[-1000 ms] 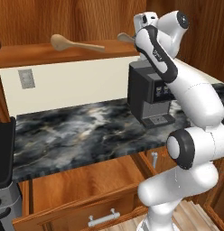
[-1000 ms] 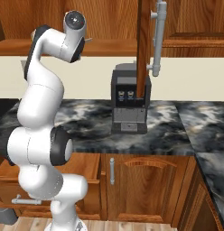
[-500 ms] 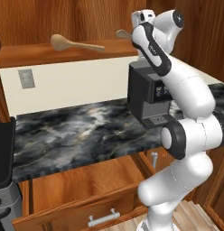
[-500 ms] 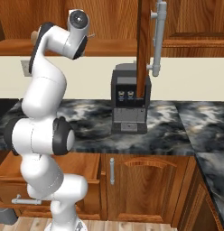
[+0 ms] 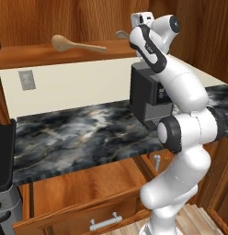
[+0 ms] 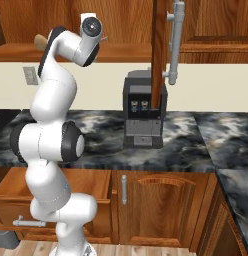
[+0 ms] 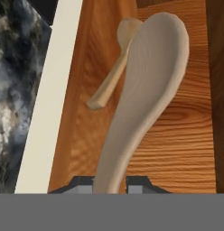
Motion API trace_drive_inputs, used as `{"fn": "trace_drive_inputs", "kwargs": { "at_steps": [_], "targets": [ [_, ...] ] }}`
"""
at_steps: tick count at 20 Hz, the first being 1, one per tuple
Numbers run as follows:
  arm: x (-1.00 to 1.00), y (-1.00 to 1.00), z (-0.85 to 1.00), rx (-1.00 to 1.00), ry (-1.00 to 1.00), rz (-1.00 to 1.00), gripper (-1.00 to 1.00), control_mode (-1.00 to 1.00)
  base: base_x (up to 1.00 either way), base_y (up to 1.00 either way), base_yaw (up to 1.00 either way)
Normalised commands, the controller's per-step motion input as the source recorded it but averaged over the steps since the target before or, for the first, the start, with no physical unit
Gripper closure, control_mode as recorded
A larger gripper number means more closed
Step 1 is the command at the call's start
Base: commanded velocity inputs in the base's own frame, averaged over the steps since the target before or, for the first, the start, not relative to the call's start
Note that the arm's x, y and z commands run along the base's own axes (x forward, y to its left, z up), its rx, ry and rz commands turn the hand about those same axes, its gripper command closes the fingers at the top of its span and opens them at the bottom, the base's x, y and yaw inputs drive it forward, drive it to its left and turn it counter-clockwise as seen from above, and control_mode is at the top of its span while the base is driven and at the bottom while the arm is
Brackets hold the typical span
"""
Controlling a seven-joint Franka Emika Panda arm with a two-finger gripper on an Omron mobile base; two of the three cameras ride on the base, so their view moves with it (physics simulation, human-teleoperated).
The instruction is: Organize the utensils by type. Pick up the wooden spoons from the counter and place them in the open cabinet. Then pick up the metallic utensils from the counter and place them in the open drawer.
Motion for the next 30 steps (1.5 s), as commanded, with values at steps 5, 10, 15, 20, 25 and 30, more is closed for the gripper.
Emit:
{"fn": "trace_drive_inputs", "kwargs": {
  "at_steps": [5,10,15,20,25,30],
  "targets": [
    [0.25,0.00,-0.08,0.00,0.00,0.00,1.00,-1.00,0.00,0.00,0.00],
    [0.27,0.00,0.00,0.00,0.00,0.00,1.00,-1.00,0.00,0.00,0.00],
    [0.35,0.00,0.00,0.00,0.00,0.00,1.00,-1.00,0.00,0.00,0.00],
    [0.36,0.00,0.00,0.00,0.00,0.00,1.00,-1.00,0.00,0.00,0.00],
    [0.35,0.00,0.00,0.00,0.00,0.00,1.00,-1.00,0.00,0.00,0.00],
    [0.30,0.00,0.00,-0.02,0.00,0.00,1.00,-1.00,0.00,0.00,0.00]
  ]
}}
